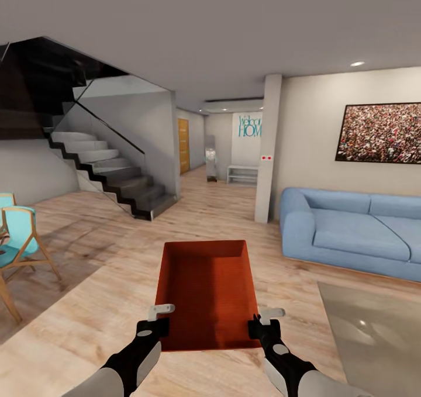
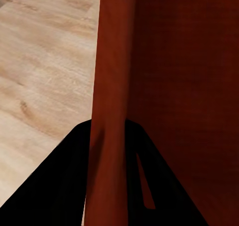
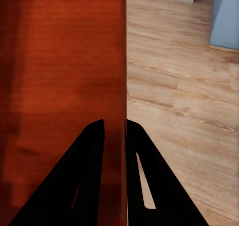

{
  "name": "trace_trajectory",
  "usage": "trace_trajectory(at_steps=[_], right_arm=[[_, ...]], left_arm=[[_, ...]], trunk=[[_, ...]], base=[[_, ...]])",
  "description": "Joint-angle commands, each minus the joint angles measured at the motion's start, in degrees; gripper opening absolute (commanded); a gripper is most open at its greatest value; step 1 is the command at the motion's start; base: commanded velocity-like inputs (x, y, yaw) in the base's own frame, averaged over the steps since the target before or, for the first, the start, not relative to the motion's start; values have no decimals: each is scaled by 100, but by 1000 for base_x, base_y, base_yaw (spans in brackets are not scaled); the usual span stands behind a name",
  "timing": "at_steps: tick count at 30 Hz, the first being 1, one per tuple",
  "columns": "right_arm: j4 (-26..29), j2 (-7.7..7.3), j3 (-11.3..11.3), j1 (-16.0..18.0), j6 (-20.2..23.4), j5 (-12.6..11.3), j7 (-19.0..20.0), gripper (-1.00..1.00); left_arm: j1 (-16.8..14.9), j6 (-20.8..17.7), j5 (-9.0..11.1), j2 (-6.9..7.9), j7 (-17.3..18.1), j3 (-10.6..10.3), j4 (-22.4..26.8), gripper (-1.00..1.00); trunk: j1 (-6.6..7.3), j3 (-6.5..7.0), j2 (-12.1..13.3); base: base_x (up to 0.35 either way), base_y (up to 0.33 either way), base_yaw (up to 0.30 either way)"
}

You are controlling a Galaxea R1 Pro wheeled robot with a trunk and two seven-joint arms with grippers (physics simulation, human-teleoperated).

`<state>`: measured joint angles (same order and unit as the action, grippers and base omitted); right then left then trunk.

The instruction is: Move the two storage containers from the living room to the garage. In the garage, place one container on the floor and stack the other container on top of it (either order is fine).

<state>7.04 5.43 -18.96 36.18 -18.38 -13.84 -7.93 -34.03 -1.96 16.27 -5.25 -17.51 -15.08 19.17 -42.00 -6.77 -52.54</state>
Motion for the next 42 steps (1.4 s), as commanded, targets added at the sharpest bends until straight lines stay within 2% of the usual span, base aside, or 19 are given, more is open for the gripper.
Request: trace_trajectory(at_steps=[1,42], right_arm=[[-80,-7,-28,3,-37,-100,-7,-100],[-80,-21,-20,3,-102,-93,2,-100]], left_arm=[[-9,-24,-63,72,-63,189,26,-100],[-10,-24,-54,68,-65,195,18,-100]], trunk=[[-4,-8,-6],[-4,-8,-6]], base=[[322,0,0],[322,0,0]])
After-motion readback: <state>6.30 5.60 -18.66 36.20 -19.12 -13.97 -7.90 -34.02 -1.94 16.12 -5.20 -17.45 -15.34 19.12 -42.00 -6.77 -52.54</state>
